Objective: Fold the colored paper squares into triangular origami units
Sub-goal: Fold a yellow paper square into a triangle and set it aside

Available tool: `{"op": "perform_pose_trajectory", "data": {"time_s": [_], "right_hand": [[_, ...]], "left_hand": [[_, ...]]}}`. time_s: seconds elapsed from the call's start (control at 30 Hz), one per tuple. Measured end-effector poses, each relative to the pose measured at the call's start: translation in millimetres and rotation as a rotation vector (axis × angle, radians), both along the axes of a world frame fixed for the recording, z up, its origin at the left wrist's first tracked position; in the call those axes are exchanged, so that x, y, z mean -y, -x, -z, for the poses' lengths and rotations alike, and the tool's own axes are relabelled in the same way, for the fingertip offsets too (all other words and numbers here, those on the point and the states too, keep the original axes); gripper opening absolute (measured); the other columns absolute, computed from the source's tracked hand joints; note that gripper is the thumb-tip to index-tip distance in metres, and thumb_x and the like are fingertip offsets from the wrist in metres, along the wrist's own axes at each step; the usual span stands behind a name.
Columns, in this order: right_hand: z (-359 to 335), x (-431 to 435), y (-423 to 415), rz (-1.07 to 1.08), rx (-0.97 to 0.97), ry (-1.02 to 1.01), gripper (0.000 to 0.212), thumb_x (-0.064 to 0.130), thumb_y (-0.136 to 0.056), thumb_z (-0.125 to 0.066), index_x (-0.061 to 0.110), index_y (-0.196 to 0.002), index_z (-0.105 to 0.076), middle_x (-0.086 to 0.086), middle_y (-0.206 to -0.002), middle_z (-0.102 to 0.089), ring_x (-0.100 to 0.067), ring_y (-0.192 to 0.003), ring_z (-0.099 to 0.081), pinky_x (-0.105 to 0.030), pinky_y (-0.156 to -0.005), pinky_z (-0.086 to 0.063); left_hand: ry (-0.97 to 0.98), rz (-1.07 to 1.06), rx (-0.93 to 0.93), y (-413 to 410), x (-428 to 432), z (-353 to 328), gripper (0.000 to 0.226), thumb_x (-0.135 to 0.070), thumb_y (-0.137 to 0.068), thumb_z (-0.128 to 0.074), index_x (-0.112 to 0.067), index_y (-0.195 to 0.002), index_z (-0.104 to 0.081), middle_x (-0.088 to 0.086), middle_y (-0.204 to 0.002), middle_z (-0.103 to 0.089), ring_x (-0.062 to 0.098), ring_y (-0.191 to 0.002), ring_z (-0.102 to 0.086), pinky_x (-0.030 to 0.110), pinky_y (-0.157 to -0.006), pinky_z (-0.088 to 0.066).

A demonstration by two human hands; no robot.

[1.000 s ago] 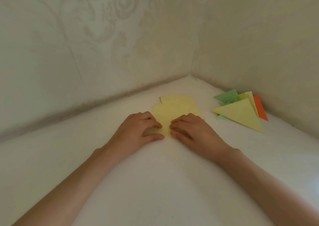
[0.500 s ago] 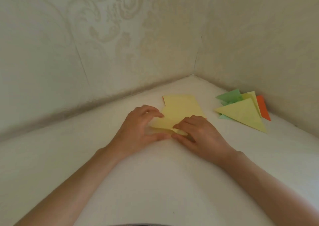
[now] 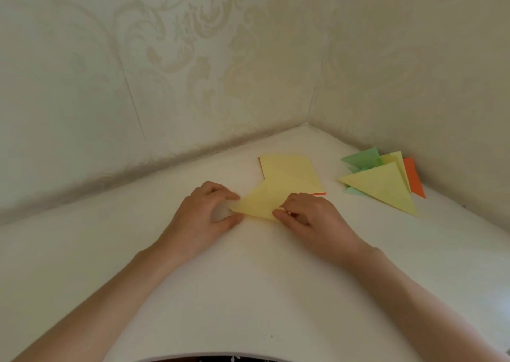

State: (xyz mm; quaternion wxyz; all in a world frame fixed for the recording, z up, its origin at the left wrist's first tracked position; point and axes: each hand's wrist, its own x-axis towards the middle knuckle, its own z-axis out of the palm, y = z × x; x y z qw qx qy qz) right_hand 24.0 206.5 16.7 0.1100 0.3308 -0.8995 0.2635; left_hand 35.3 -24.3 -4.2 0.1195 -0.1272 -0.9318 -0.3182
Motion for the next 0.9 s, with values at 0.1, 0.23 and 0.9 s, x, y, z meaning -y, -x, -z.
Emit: {"op": "perform_pose_trajectory", "data": {"time_s": [0.1, 0.23, 0.9], "right_hand": [[-8, 6, -2, 0.106, 0.181, 0.086, 0.048, 0.026, -0.095, -0.054, 0.025, -0.056, -0.026, 0.007, -0.054, -0.032, -0.01, -0.054, -0.033, -0.024, -0.054, -0.022], [-16, 18, 14, 0.272, 0.308, 0.023, 0.048, 0.028, -0.094, -0.052, 0.016, -0.055, -0.027, 0.005, -0.052, -0.028, -0.012, -0.051, -0.026, -0.029, -0.05, -0.019], [-6, 32, 7, 0.216, 0.374, 0.47, 0.028, 0.023, -0.093, -0.056, 0.009, -0.071, -0.045, 0.012, -0.054, -0.035, -0.006, -0.053, -0.029, -0.018, -0.05, -0.024]], "left_hand": [[-0.06, -0.021, 0.051, -2, 0, -5, 0.029, -0.054, -0.075, -0.065, -0.029, -0.089, -0.07, -0.017, -0.102, -0.054, 0.009, -0.102, -0.048, 0.02, -0.089, -0.033], [-0.104, -0.078, 0.088, 0, -4, -9, 0.005, -0.032, -0.081, -0.071, -0.03, -0.081, -0.066, -0.013, -0.097, -0.054, 0.011, -0.101, -0.045, 0.028, -0.092, -0.034], [-1.136, -0.057, 0.351, -7, -24, -28, 0.024, -0.006, -0.074, -0.071, -0.011, -0.081, -0.048, 0.006, -0.1, -0.073, 0.02, -0.093, -0.067, 0.029, -0.088, -0.051]]}}
